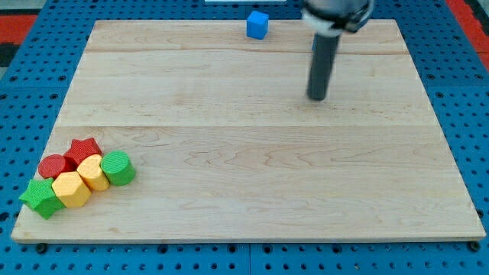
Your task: Slightly push the blue triangle parallel to the blue cube
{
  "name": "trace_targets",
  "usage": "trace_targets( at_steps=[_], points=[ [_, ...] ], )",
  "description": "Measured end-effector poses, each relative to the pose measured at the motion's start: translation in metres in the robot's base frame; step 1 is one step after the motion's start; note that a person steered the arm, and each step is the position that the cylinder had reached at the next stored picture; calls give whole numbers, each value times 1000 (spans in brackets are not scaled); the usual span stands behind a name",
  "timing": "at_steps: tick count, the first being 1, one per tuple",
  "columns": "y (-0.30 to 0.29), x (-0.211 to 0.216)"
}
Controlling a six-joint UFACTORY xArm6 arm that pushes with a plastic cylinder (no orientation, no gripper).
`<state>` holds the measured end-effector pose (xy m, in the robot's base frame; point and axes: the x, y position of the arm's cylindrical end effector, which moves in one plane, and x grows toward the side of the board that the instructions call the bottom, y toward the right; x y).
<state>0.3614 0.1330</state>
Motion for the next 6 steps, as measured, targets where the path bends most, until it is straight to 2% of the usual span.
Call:
trace_targets(
  at_steps=[1,2,3,4,6],
  points=[
    [63,-61],
    [93,-118],
    [74,-170],
    [54,-166],
    [24,-105]
  ],
)
